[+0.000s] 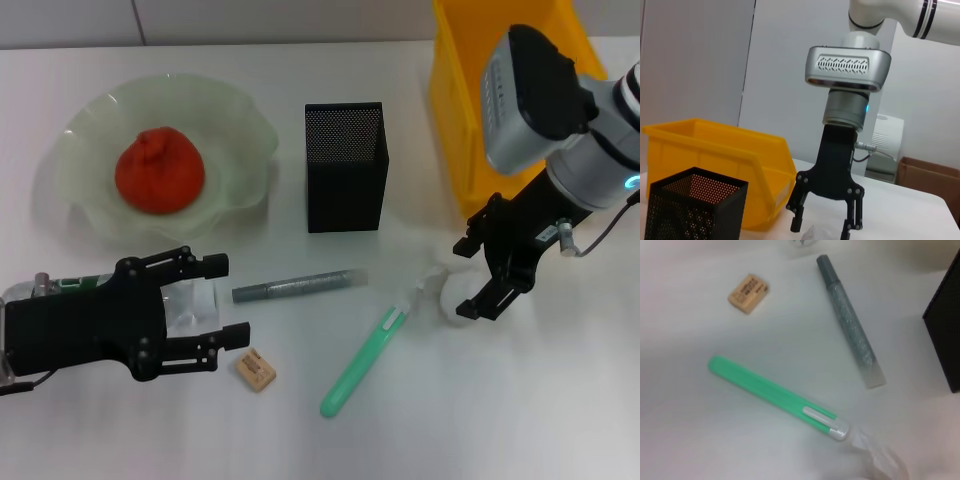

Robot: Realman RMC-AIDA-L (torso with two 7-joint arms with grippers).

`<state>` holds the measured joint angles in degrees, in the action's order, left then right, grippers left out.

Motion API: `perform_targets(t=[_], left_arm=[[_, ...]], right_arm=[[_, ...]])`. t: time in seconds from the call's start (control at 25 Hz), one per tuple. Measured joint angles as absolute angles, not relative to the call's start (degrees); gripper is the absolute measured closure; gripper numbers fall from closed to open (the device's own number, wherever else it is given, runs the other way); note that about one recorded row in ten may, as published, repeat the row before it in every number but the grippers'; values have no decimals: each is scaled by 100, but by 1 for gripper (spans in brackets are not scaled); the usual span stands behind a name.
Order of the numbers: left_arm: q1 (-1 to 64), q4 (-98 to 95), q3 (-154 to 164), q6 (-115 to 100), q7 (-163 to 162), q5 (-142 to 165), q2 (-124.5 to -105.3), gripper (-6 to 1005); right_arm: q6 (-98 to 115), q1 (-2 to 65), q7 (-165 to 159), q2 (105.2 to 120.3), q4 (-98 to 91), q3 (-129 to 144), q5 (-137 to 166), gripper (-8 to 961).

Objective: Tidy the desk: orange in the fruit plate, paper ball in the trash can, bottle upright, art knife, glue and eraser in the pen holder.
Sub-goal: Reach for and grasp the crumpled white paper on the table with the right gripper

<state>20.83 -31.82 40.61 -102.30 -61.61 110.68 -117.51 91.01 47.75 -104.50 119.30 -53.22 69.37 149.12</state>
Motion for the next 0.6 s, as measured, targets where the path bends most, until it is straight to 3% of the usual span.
perform_targets(t=[0.48,0.6], left_arm=[[2127,-3182,4060,-10125,-6162,11072,-11743,173],[2127,-3182,4060,-10118,-6162,11070,-11738,173]], right_arm=[[8830,4763,-10447,11944,-5023,7211,14780,211],[8804,4763,-10447,11945,-4988,7209,14779,253]])
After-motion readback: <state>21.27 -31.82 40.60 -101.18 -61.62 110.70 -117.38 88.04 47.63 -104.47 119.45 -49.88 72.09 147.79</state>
